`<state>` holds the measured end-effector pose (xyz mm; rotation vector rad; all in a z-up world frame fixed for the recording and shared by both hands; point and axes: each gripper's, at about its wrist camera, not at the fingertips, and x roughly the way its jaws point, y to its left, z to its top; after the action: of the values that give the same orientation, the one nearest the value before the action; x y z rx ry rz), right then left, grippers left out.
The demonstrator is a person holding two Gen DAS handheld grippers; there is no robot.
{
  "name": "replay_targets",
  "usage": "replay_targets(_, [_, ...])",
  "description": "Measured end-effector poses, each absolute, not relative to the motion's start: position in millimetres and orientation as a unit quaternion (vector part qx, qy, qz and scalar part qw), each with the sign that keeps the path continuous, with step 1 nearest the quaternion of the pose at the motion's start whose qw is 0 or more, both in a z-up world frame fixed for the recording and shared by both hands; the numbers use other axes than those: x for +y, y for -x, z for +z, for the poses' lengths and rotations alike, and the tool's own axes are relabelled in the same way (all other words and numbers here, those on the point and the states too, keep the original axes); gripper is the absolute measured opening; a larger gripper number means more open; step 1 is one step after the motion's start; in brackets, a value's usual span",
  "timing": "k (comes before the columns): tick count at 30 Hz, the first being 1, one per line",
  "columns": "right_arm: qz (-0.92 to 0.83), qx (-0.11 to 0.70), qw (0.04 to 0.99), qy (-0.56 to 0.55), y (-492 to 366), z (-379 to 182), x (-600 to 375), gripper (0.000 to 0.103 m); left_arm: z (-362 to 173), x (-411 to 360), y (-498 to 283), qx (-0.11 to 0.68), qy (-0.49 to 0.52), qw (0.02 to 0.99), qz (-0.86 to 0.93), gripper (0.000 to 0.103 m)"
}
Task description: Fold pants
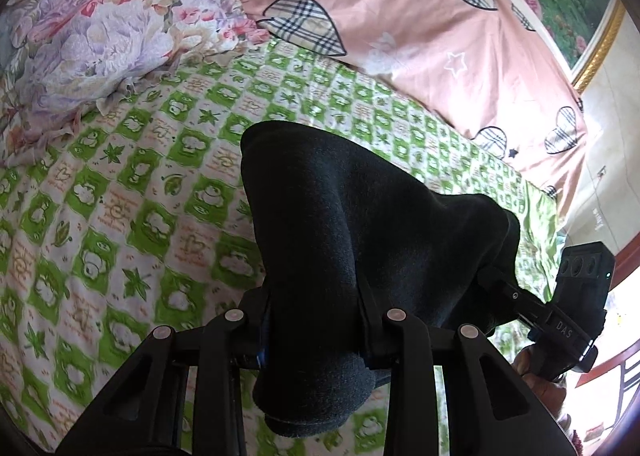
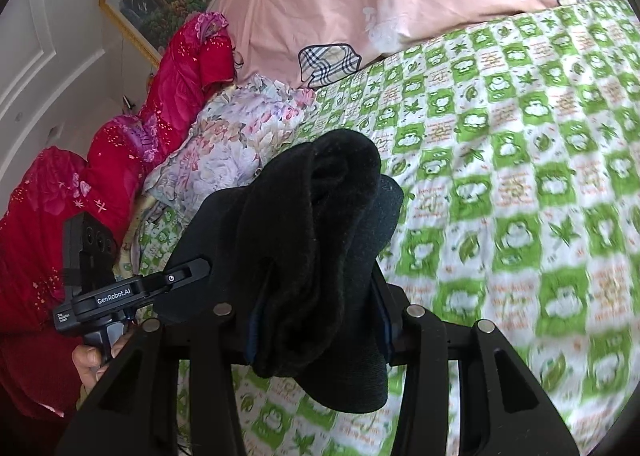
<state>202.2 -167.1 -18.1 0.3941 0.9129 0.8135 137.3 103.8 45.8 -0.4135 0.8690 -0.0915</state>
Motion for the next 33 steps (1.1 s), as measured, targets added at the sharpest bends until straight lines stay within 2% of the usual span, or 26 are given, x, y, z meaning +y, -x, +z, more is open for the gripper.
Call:
replay_targets(12, [0.365,0.456,0.793,-0.172,-217.4,-47.3,-155.2,0.048,18.2,113.9,-149.6,0.44,0.195,0.876,-0.033,0.035])
replay_targets(18, [0.361,0.463,0.789,-0.18,-219.7,-57.8,-159.0,0.05,10.2,114.3,-154.0,0.447,0.194,0.873,-0.033,0.041])
replay_targets(26, [0.352,0.464,0.792,-0.18,-218.8,-58.9,-163.0,0.057,3.2,118.3,-155.0,0.449,0.194,0.871,-0.032,0.06])
replay_targets(33, [0.346,0.465,0.795,-0.181,-214.4,-58.3,-165.7,0.057,0.3,121.4,-152.3,0.449,0.196,0.871,-0.034,0.062])
